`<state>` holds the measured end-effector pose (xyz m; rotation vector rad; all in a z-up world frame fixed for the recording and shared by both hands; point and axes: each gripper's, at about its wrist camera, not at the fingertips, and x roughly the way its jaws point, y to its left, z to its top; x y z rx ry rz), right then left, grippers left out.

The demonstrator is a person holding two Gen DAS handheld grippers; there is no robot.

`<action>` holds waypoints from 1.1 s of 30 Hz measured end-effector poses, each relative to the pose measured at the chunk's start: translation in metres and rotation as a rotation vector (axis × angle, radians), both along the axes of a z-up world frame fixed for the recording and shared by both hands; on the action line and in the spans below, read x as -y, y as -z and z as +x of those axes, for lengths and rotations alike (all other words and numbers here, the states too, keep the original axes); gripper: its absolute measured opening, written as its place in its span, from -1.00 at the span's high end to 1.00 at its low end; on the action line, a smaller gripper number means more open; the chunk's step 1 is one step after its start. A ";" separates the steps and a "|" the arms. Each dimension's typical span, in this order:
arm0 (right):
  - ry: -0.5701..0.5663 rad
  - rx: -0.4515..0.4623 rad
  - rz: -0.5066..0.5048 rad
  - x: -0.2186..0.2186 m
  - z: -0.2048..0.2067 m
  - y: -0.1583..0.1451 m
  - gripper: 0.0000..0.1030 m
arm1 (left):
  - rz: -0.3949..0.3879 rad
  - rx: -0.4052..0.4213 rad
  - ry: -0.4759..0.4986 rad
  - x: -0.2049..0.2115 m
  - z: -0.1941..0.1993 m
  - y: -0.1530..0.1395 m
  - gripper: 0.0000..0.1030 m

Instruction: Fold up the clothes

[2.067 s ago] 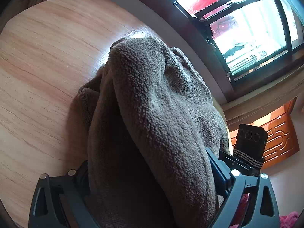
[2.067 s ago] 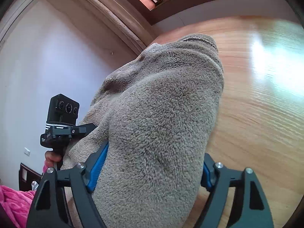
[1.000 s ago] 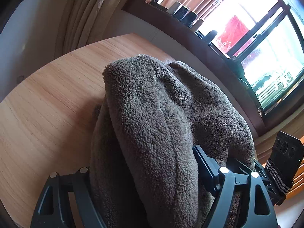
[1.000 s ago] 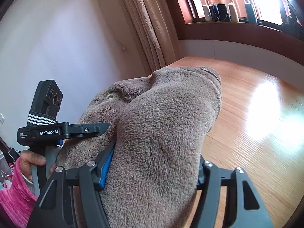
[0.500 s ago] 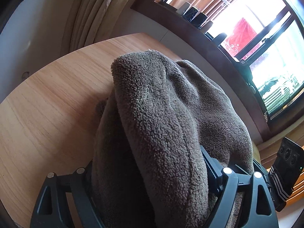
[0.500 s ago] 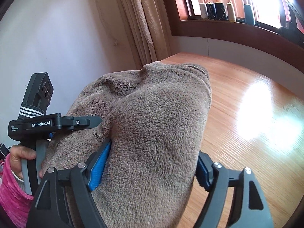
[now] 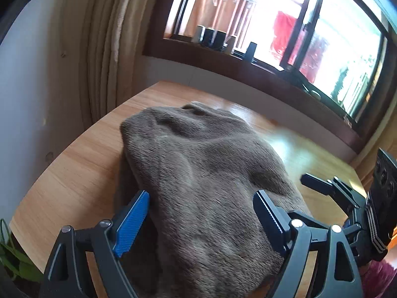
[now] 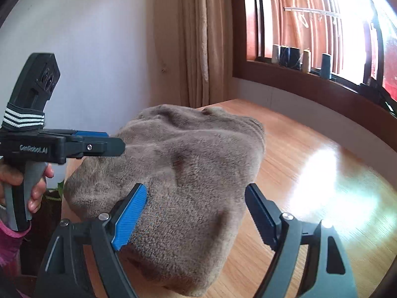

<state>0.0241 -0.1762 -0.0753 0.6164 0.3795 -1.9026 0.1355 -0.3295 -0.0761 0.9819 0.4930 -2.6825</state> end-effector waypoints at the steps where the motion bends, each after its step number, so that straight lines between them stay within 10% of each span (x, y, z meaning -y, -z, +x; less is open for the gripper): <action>1: -0.005 0.014 0.010 0.003 -0.001 0.004 -0.64 | -0.032 0.021 0.005 -0.006 -0.004 0.006 -0.70; 20: 0.090 0.070 0.091 0.043 -0.035 0.025 -0.99 | -0.039 0.046 -0.128 0.022 -0.035 0.039 -0.94; 33: 0.265 0.069 0.073 -0.019 0.000 -0.001 -0.99 | -0.249 0.108 -0.340 -0.036 0.007 0.011 -0.98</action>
